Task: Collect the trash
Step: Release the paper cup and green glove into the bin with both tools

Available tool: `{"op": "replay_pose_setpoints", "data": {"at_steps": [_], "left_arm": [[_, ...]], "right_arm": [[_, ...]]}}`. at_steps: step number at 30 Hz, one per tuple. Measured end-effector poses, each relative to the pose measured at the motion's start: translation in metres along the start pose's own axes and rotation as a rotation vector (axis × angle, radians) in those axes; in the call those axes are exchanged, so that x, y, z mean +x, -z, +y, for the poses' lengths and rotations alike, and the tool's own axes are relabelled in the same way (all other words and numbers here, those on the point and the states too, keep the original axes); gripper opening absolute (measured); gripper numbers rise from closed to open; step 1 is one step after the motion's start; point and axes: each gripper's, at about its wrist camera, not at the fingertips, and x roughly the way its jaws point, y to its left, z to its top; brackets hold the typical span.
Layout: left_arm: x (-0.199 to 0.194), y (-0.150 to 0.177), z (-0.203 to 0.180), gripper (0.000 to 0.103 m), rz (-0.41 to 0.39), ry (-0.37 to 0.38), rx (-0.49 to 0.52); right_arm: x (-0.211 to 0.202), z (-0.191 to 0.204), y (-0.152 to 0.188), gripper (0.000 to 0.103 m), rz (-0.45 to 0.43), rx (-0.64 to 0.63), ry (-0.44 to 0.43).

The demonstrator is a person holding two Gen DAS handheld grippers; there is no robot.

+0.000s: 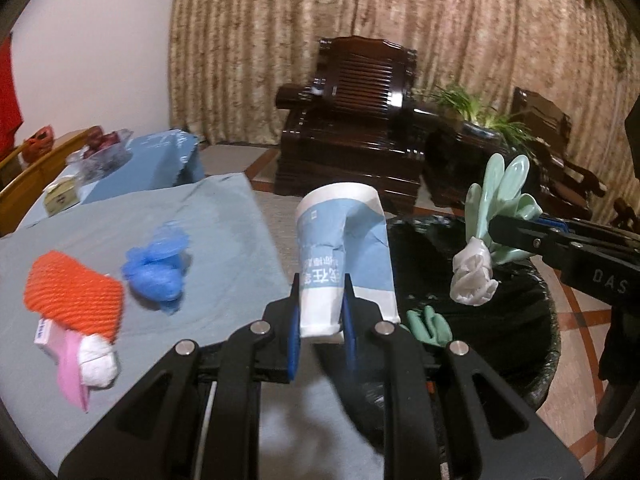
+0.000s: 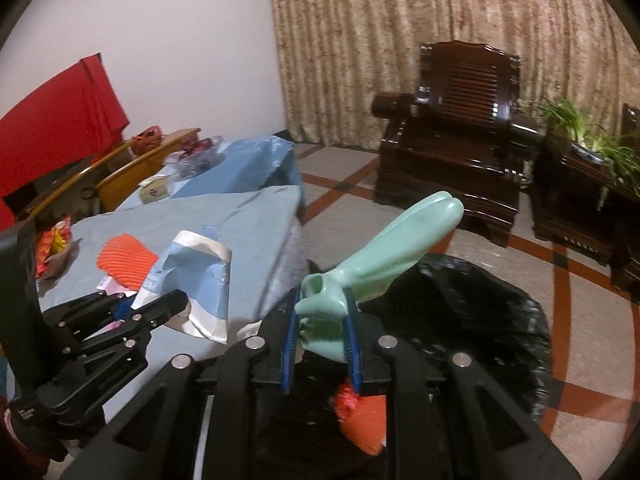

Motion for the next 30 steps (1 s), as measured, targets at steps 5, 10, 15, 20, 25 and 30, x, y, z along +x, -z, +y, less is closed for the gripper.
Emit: {"op": "replay_pose_setpoints", "data": {"at_steps": [5, 10, 15, 20, 25, 30], "left_arm": [[0.017, -0.002, -0.022, 0.016, 0.009, 0.025, 0.028], [0.029, -0.003, -0.036, 0.016, 0.017, 0.034, 0.032], [0.044, -0.004, -0.045, 0.016, 0.039, 0.037, 0.042], [0.056, -0.002, -0.05, 0.017, 0.059, 0.038, 0.05], [0.064, -0.002, -0.052, 0.017, 0.07, 0.036, 0.056], [0.068, -0.001, -0.051, 0.032, 0.076, 0.052, 0.05]], "right_arm": [[0.0, -0.021, 0.004, 0.021, 0.009, 0.018, 0.027], [0.002, -0.035, 0.008, 0.021, 0.013, 0.031, 0.04], [0.011, -0.047, 0.01, 0.021, 0.034, 0.038, 0.043], [0.02, -0.054, 0.016, 0.021, 0.062, 0.044, 0.047], [0.025, -0.058, 0.019, 0.021, 0.078, 0.037, 0.054], [0.028, -0.061, 0.02, 0.03, 0.088, 0.03, 0.064]]}}
